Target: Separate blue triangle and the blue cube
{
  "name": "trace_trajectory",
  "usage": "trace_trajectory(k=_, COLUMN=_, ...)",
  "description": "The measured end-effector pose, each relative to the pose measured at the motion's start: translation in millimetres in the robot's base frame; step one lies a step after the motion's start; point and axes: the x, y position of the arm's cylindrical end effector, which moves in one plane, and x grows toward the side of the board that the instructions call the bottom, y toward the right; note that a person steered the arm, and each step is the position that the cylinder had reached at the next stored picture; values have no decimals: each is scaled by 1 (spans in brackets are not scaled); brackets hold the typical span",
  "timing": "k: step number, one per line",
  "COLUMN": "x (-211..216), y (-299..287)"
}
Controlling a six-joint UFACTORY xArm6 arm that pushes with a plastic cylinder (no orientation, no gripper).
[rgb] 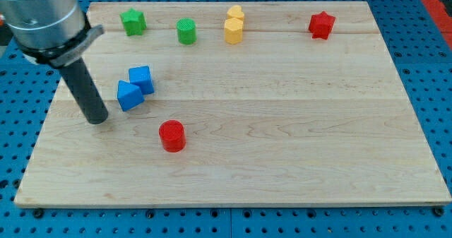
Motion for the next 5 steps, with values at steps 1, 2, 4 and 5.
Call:
trace_trajectory(k=1, x=-21, y=-2)
trace_trajectory(k=2, x=-35, y=-2)
trace_trajectory(k=4, x=-59, y=-2)
trace_trajectory(k=5, x=-60, y=14)
